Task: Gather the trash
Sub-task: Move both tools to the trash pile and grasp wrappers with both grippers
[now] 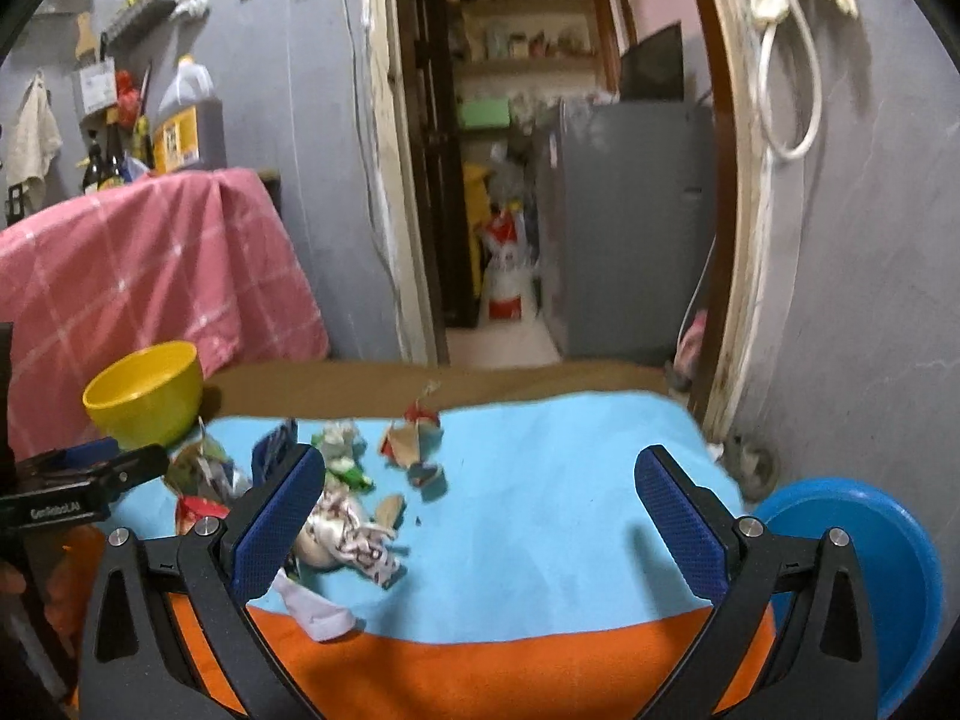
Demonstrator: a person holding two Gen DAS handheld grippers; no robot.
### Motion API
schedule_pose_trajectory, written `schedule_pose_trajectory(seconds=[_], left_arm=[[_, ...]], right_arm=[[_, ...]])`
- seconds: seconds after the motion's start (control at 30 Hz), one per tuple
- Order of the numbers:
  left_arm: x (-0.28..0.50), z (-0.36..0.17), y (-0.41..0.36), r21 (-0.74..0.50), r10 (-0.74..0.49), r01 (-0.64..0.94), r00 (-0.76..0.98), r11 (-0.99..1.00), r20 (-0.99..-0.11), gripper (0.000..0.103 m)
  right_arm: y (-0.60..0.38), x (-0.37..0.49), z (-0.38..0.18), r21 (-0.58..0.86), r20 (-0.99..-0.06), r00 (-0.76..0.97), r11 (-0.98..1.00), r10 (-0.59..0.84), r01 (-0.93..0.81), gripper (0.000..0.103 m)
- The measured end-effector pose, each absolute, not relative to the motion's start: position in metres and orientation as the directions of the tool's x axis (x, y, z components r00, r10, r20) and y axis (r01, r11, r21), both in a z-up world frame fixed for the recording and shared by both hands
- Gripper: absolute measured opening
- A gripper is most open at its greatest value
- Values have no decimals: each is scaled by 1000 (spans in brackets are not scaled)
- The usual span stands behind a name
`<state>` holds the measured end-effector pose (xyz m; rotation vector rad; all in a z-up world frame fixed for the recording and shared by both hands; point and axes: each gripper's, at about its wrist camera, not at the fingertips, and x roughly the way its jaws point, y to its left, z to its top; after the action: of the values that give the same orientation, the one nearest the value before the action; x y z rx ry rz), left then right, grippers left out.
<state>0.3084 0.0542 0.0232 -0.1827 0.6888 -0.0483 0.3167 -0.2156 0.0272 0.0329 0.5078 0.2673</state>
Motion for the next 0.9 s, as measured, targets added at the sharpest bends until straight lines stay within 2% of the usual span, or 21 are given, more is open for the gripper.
schedule_pose_trajectory(seconds=[0.17, 0.27, 0.33, 0.43, 0.5, 0.8, 0.9], left_arm=[[316, 21, 60, -263, -193, 25, 746, 965, -637, 95], [331, 21, 59, -300, -244, 48, 710, 953, -660, 85], [335, 19, 57, -314, -269, 64, 689, 947, -673, 71], [336, 18, 57, -332, -296, 76, 667, 940, -684, 58], [335, 19, 59, -344, -307, 80, 667, 935, -679, 55], [323, 24, 69, -391, -339, 78, 669, 917, -662, 54], [319, 24, 68, -390, -334, 75, 679, 918, -654, 54]], right_arm=[[-203, 322, 17, 88, -537, 787, 948, 303, -305, 103], [-194, 324, 11, 58, -570, 765, 943, 301, -328, 103], [-189, 325, 8, 38, -592, 749, 939, 297, -343, 102], [-181, 327, 4, 10, -617, 731, 931, 294, -366, 86], [-178, 326, 2, 17, -628, 710, 918, 318, -396, 79], [-171, 336, -10, 89, -700, 600, 881, 387, -465, 50], [-174, 338, -15, 148, -713, 554, 864, 430, -481, 35]])
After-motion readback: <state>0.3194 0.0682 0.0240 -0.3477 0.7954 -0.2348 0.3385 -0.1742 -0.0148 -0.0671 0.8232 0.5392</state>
